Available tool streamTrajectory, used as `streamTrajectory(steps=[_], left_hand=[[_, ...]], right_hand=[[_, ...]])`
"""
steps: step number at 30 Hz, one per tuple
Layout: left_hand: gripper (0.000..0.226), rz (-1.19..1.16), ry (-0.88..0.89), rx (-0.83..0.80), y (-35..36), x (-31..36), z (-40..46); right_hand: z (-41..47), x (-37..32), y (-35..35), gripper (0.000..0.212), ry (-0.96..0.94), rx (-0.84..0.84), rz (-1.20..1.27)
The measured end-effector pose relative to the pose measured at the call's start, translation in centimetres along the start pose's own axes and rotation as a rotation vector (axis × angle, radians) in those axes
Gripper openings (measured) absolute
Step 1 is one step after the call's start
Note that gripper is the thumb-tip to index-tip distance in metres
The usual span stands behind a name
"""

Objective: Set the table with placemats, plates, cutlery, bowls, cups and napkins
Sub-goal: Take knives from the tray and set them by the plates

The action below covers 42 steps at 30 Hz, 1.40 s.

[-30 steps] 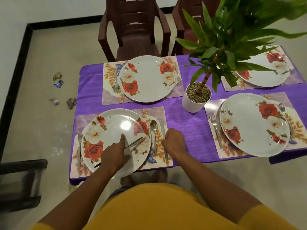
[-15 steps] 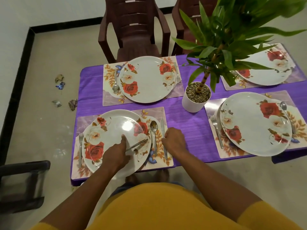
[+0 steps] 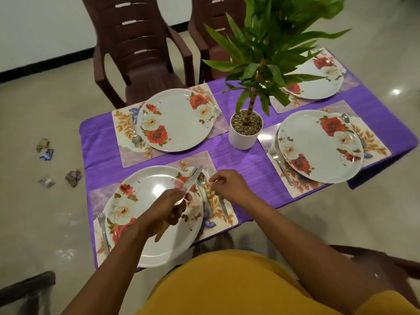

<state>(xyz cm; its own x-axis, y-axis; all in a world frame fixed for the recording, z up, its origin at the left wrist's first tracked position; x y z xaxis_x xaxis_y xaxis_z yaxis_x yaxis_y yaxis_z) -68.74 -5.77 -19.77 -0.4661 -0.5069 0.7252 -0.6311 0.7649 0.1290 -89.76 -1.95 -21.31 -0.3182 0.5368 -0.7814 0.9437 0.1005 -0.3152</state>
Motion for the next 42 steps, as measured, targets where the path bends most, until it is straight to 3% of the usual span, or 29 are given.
streamTrajectory(steps=[6, 20, 27, 34, 42], left_hand=[[0.034, -0.103, 0.049, -0.253, 3.9, 2.0, 1.5], [0.036, 0.055, 0.086, -0.349, 12.8, 5.1, 5.0], [0.041, 0.081, 0.05, -0.284, 18.6, 7.0, 9.7], [0.037, 0.056, 0.043, -0.116, 24.1, 8.7, 14.6], [0.03, -0.056, 0.007, 0.037, 28.4, 9.5, 18.0]], right_hand=[[-3.5, -1.8, -1.0, 0.015, -0.016, 0.081, 0.461], [-9.9, 4.4, -8.0, 0.024, 0.03, 0.293, 0.766], [-12.3, 10.3, -16.4, 0.025, 0.034, 0.385, 0.956], [-13.7, 15.7, -25.7, 0.025, 0.034, 0.405, 1.095], [-13.8, 19.1, -32.0, 0.035, 0.03, 0.21, 1.186]])
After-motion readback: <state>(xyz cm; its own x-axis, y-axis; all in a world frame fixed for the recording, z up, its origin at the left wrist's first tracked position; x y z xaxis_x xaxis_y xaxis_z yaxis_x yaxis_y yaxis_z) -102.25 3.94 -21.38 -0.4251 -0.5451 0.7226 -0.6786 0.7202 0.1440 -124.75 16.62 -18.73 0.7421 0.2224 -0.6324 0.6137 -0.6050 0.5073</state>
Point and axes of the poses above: each hand's wrist, its own z-axis towards the middle knuckle, its own y-axis out of the palm, x = y × z, the point moved 6 cm from there along z, towards the middle knuckle, and after that the axes turned 12 degrees about -x, right-handed, at the moved point
